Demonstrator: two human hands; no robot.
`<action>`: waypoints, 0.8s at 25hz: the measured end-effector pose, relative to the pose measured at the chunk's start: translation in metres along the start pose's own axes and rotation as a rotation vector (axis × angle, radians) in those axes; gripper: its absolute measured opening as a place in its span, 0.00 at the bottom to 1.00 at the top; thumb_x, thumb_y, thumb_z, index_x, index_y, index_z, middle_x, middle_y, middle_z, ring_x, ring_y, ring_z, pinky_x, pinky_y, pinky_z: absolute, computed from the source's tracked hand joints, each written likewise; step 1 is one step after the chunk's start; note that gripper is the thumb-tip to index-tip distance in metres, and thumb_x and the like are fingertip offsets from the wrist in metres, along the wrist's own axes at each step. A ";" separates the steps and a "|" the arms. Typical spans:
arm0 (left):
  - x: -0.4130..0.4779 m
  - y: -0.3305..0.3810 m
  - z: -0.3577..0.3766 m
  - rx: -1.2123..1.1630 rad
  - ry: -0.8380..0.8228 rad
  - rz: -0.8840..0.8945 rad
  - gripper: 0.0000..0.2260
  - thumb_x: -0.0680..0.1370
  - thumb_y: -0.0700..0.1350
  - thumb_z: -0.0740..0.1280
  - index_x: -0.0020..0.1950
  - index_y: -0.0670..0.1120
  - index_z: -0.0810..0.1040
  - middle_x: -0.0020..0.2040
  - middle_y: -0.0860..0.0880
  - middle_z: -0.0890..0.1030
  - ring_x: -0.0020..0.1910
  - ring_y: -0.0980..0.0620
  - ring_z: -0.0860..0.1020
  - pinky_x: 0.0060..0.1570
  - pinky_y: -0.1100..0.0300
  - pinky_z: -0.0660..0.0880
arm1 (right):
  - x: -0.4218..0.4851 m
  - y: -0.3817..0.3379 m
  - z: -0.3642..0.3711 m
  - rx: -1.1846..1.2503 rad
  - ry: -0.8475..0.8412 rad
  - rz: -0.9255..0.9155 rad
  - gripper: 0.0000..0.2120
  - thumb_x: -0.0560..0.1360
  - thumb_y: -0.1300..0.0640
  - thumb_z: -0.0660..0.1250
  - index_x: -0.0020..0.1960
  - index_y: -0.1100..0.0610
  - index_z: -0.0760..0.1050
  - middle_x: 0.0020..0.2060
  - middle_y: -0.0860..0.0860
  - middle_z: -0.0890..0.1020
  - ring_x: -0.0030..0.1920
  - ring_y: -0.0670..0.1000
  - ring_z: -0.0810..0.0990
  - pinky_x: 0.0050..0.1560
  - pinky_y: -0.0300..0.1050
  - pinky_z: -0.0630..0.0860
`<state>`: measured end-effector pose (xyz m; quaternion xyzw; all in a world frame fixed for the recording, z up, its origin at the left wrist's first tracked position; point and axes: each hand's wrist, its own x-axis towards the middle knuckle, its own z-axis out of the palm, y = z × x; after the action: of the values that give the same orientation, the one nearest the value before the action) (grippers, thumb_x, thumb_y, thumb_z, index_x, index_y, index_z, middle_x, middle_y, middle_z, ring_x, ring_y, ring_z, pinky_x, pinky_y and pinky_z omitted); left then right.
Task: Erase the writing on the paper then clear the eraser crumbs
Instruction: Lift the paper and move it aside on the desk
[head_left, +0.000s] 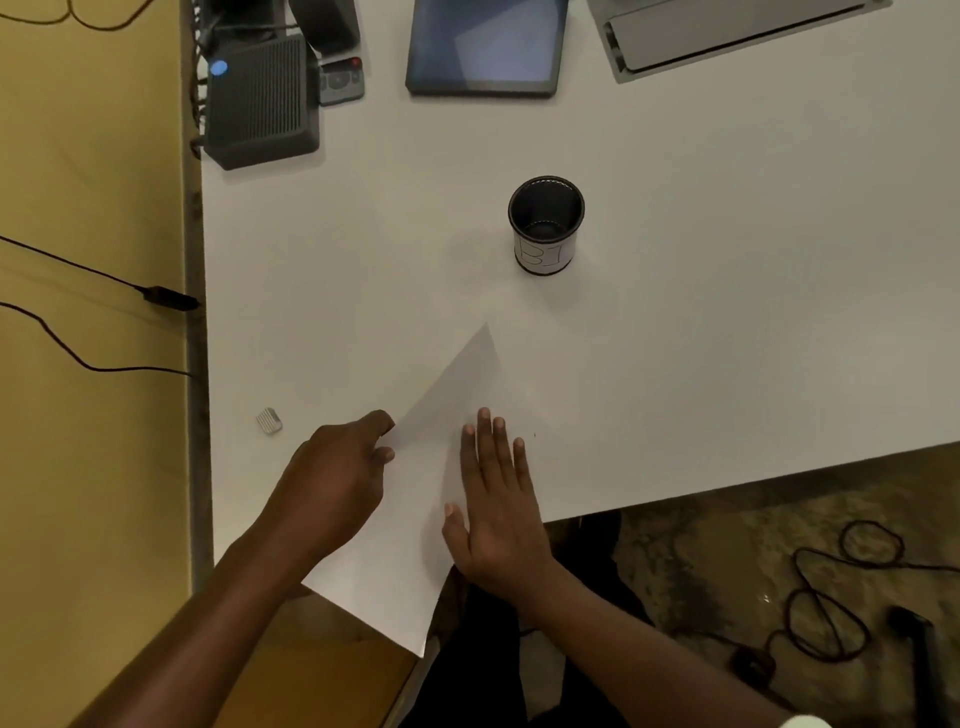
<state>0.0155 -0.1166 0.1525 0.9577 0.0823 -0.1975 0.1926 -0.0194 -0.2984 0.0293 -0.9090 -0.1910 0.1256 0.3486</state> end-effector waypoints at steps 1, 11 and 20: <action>0.000 0.001 -0.002 0.002 -0.002 0.012 0.06 0.83 0.40 0.66 0.59 0.45 0.80 0.47 0.45 0.87 0.42 0.42 0.84 0.45 0.48 0.82 | 0.002 -0.012 -0.001 0.009 -0.009 -0.076 0.40 0.77 0.52 0.63 0.80 0.63 0.45 0.80 0.59 0.43 0.80 0.59 0.41 0.78 0.62 0.46; -0.007 0.003 -0.021 0.029 0.044 0.036 0.05 0.83 0.39 0.67 0.57 0.44 0.80 0.38 0.50 0.81 0.30 0.58 0.71 0.53 0.47 0.77 | 0.000 0.000 0.002 -0.013 0.023 -0.004 0.39 0.77 0.50 0.59 0.80 0.64 0.43 0.80 0.59 0.43 0.80 0.58 0.41 0.78 0.62 0.46; -0.015 -0.001 -0.033 -0.001 0.082 0.083 0.07 0.82 0.38 0.68 0.59 0.42 0.82 0.44 0.46 0.85 0.35 0.51 0.76 0.35 0.68 0.66 | 0.007 0.007 0.008 -0.086 0.064 0.069 0.40 0.78 0.50 0.62 0.80 0.62 0.45 0.80 0.60 0.44 0.80 0.59 0.41 0.76 0.65 0.50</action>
<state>0.0133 -0.1035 0.1859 0.9675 0.0503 -0.1498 0.1976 -0.0139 -0.2951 0.0177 -0.9326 -0.1536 0.0998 0.3108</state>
